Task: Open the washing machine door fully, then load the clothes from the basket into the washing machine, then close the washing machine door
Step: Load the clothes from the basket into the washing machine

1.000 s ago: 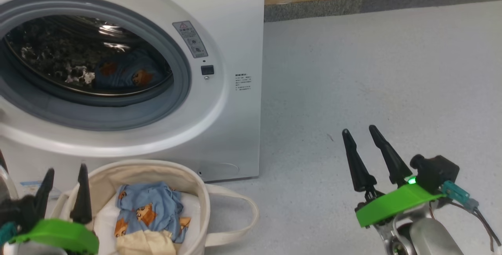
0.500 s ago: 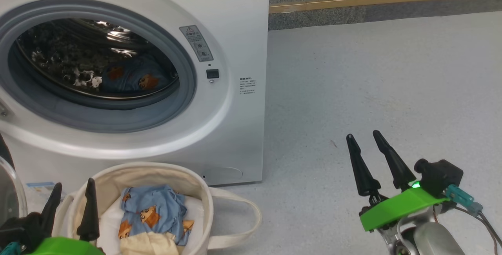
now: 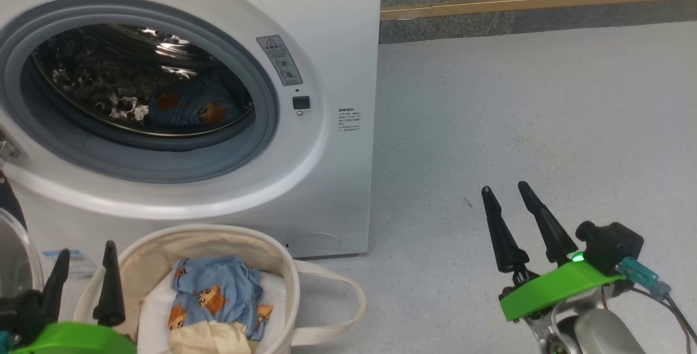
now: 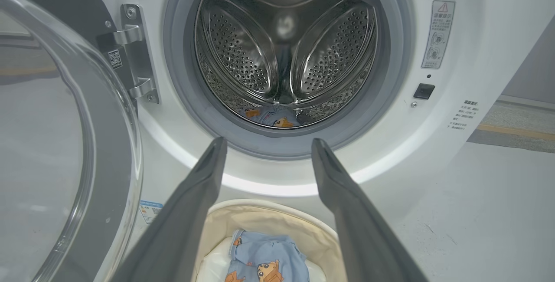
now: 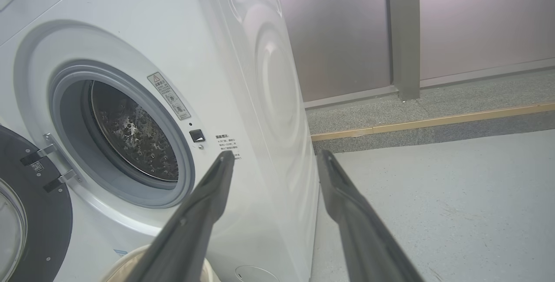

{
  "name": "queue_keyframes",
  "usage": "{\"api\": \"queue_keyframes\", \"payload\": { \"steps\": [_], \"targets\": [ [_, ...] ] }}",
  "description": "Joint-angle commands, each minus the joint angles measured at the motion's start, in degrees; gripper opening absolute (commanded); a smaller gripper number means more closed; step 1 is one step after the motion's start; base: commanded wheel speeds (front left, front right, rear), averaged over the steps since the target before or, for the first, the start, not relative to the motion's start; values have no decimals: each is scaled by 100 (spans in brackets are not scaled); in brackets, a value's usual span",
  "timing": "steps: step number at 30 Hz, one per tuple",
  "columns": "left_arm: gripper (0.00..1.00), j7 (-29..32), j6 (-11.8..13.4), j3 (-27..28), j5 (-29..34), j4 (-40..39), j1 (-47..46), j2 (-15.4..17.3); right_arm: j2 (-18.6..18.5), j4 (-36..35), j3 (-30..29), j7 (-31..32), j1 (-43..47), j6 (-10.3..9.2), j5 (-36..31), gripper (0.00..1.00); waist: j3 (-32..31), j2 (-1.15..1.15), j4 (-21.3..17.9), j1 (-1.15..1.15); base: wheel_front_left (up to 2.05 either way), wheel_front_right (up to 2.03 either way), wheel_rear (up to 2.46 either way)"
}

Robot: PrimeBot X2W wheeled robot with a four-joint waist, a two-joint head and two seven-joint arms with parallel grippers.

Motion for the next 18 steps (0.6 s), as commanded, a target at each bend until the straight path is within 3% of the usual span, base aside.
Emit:
{"api": "queue_keyframes", "payload": {
  "steps": [1, 7, 18],
  "targets": [
    [100, -69, 79, 365, 2, -121, -284, 143, -17, -146, 119, -71, -97, 3, 30, 100, 1, 0, 15, 0, 0, 0, 0],
    [100, -75, 181, 537, 19, -85, -232, 5, -10, -167, 117, -72, -115, 3, 23, 100, 24, 0, 33, 0, 0, 0, 0],
    [100, -42, -28, 486, -11, 97, -287, -151, 39, -225, 106, -46, -159, 3, -50, 100, 182, 0, 35, 0, 0, 0, 0]
  ]
}}
